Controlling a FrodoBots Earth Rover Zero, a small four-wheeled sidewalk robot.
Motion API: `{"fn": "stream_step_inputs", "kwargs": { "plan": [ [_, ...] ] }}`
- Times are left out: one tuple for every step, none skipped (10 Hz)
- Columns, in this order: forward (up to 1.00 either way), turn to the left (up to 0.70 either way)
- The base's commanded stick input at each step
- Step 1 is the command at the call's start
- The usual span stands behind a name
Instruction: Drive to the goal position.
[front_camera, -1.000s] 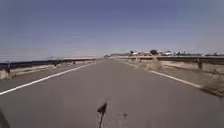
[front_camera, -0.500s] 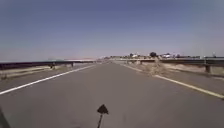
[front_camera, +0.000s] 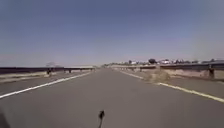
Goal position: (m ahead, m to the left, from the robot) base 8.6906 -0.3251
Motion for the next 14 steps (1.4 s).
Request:
{"fn": "stream_step_inputs", "kwargs": {
  "plan": [
    [1.0,-0.01],
    [1.0,-0.01],
    [1.0,-0.01],
    [1.0,-0.01],
    [1.0,-0.01],
    [1.0,-0.01],
    [1.0,-0.01],
    [1.0,-0.01],
    [1.0,-0.01],
    [1.0,-0.01],
    [1.0,-0.01],
    [1.0,-0.01],
    [1.0,-0.01],
    [1.0,-0.01]
  ]
}}
